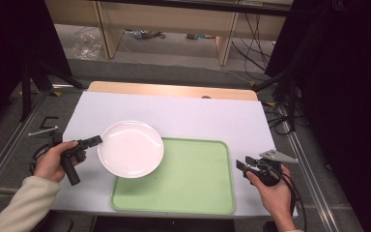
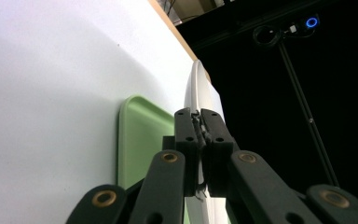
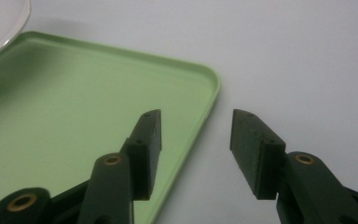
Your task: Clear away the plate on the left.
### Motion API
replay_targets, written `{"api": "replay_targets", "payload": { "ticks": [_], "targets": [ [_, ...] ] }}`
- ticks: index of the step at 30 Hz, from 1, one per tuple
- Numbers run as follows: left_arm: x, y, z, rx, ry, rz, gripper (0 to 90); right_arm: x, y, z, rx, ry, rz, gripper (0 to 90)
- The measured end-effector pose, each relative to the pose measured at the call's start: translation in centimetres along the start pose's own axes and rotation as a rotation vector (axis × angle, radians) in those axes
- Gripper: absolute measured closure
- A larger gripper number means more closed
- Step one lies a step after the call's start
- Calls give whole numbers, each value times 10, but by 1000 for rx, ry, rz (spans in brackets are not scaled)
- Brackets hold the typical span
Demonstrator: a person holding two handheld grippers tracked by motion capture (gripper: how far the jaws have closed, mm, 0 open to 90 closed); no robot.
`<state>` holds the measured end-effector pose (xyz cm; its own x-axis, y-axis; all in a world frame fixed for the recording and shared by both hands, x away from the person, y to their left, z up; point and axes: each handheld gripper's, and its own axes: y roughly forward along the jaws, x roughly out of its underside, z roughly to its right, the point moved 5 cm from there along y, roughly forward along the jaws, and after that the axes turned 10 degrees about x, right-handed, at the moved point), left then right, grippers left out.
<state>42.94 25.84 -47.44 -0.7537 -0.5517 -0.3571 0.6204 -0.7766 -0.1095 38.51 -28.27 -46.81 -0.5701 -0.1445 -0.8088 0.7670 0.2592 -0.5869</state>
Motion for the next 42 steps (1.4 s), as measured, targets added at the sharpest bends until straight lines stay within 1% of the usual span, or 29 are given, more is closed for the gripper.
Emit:
{"api": "replay_targets", "payload": {
  "ticks": [1,2,3,4,5,6,7,8,10,11,13,14,15,16,17,22,23,24,25,27,28,29,31,32,33,34,35,37,42],
  "targets": [
    [3,3,-1,-9,-1,-3,863,0,0,0,-3,-11,-7,543],
    [9,8,-1,-18,0,-48,863,0,2,0,-8,-1,1,543],
    [9,8,-1,-18,0,-48,862,0,2,0,-8,-1,1,543],
    [19,17,1,-20,15,-83,862,0,1,1,-10,-4,1,545],
    [19,17,1,-20,15,-83,860,0,1,1,-10,-4,1,545],
    [28,24,4,-31,27,-132,860,0,1,1,-10,-4,1,546],
    [31,26,5,-24,18,-142,859,0,1,1,-10,-3,0,546],
    [35,29,7,-30,29,-157,859,0,1,1,-10,-3,0,548],
    [43,35,10,-18,24,-178,860,-1,2,0,-10,-5,8,550],
    [43,35,10,-18,24,-178,862,0,0,0,-7,-4,-24,551],
    [49,39,12,-11,20,-191,861,-1,0,0,-4,-9,-20,551],
    [53,41,13,-13,32,-205,861,-1,0,0,-9,-6,-23,553],
    [54,43,15,-13,27,-207,862,-1,1,-2,-21,3,-4,554],
    [56,46,16,-11,42,-222,861,-1,1,-1,-15,-7,2,555],
    [56,47,17,-17,31,-219,861,-1,1,0,-13,-3,0,556],
    [65,53,15,-25,31,-240,863,-1,1,0,-10,-1,-3,560],
    [66,53,15,-17,42,-242,864,-1,1,1,-1,-5,-8,561],
    [67,54,16,-24,34,-247,864,-1,0,1,-5,-6,-23,561],
    [68,54,16,-22,42,-255,865,-1,1,0,-12,-4,-2,561],
    [68,55,16,-31,50,-261,867,-1,1,0,-14,-2,-2,561],
    [68,56,15,-54,74,-254,868,-1,2,0,-10,-11,1,560],
    [68,56,15,-54,74,-254,868,-1,2,0,-10,-11,1,560],
    [69,56,14,-75,107,-265,870,-1,1,-1,-17,-7,-7,560],
    [69,56,14,-77,111,-266,871,-1,1,-1,-17,-4,-7,561],
    [69,57,13,-58,133,-271,871,-1,1,-1,-15,-4,-6,560],
    [69,57,13,-65,135,-270,871,-1,2,0,-8,-9,-3,561],
    [69,57,13,-65,135,-270,870,-1,1,0,-4,-16,-25,560],
    [70,57,12,-72,164,-289,871,-1,3,-3,-19,-6,-11,560],
    [72,59,10,-100,189,-298,870,-1,2,-2,-6,-20,-21,559]
  ]
}}
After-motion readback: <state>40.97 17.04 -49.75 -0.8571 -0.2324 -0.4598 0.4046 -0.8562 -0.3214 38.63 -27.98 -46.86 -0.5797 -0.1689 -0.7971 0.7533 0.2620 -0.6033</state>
